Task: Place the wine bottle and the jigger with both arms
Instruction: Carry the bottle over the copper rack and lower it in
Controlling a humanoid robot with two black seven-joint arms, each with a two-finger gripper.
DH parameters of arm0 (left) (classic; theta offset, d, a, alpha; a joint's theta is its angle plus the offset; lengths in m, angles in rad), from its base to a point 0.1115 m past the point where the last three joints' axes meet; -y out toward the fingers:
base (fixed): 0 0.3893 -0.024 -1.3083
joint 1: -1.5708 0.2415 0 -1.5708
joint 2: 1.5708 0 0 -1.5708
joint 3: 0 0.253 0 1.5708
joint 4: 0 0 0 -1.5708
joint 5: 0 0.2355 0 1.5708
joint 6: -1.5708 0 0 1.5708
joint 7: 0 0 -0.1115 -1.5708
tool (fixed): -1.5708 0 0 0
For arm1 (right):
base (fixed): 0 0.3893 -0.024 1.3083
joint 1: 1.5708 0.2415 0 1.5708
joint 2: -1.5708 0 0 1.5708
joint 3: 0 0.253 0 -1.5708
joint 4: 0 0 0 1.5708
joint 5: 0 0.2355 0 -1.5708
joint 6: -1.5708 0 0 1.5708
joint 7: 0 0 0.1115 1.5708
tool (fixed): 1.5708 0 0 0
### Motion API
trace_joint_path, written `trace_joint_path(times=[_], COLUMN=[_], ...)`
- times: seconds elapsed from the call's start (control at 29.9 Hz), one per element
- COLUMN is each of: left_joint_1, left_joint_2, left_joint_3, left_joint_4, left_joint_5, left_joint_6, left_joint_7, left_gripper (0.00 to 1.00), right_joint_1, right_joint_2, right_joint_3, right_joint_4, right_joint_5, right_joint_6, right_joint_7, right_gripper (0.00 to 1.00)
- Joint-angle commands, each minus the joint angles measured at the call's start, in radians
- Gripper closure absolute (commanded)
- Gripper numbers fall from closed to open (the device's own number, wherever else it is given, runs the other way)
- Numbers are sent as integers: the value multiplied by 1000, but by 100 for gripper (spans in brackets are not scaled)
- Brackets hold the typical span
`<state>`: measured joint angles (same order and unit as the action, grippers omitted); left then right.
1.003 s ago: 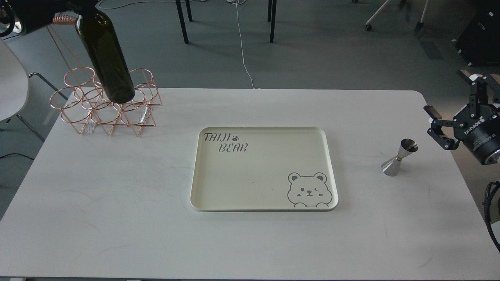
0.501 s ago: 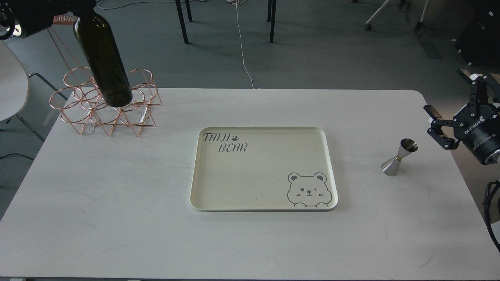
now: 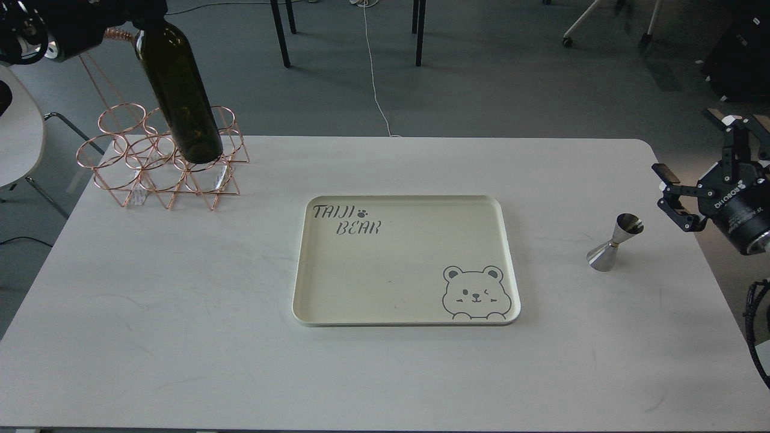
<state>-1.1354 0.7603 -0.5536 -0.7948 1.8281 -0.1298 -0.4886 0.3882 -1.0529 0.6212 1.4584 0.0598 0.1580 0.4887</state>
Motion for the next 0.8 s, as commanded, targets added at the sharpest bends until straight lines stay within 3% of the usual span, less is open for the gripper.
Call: trace_joint_path(times=[0.0,0.77], left_joint_1=[-3,39], left_joint_2=[2,-1], left_joint_3=[14,27], left_joint_4=[0,5], left_joint_5=[0,-4], left_joint_6=[-1,27], left_joint_7=[0,0], left_gripper=[91,87], right_joint_1=[0,-2], right_joint_2=[-1,-1], right_joint_3=[0,-2], right_joint_4=[-1,5], right_joint_5=[0,0], right_joint_6=[0,0], right_joint_7=[0,0], right_gripper=[1,1])
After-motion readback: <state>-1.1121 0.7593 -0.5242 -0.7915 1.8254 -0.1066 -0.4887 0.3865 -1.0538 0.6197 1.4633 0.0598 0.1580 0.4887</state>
